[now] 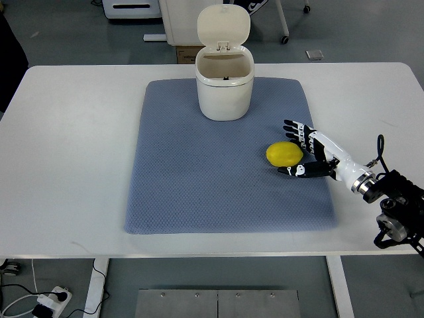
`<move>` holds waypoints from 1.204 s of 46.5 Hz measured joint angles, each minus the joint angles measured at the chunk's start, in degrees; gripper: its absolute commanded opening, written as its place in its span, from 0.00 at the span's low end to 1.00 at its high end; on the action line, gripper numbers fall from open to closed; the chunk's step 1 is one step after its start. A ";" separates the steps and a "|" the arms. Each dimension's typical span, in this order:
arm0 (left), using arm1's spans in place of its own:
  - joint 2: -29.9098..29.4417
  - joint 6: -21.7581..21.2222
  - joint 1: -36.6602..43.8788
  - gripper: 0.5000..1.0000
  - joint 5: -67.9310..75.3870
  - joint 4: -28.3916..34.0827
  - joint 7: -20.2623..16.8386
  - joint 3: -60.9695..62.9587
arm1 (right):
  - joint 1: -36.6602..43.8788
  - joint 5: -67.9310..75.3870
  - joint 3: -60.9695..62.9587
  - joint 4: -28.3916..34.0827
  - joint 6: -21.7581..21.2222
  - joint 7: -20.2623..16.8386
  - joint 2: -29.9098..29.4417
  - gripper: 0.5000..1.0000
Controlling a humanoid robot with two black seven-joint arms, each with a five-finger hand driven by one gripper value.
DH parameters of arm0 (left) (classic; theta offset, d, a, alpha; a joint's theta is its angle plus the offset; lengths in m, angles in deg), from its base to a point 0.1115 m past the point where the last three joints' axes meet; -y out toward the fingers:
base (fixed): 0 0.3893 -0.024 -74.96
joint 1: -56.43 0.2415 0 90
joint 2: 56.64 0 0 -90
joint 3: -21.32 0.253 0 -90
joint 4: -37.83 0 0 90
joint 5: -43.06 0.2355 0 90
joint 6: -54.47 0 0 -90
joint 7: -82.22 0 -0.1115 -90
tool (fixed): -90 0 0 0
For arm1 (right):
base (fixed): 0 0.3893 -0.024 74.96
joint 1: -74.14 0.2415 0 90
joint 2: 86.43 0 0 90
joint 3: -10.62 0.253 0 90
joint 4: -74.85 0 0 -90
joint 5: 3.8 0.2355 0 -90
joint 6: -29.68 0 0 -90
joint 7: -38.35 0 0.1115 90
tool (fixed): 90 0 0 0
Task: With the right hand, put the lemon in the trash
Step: 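Close the right hand's fingers around the yellow lemon, then lift the lemon with the right hand and carry it above the bin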
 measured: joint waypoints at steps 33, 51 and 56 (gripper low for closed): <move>0.00 0.00 -0.02 1.00 0.00 0.00 0.00 0.00 | 0.23 -0.24 -3.17 -1.68 2.28 2.33 -0.04 0.21; 0.00 0.00 0.00 1.00 0.00 0.00 0.00 0.00 | 2.81 1.18 -3.32 -1.69 2.20 2.05 0.16 0.00; 0.00 0.00 0.02 1.00 0.00 0.00 0.00 0.00 | 3.99 3.91 -2.77 -1.50 2.26 2.15 0.82 0.00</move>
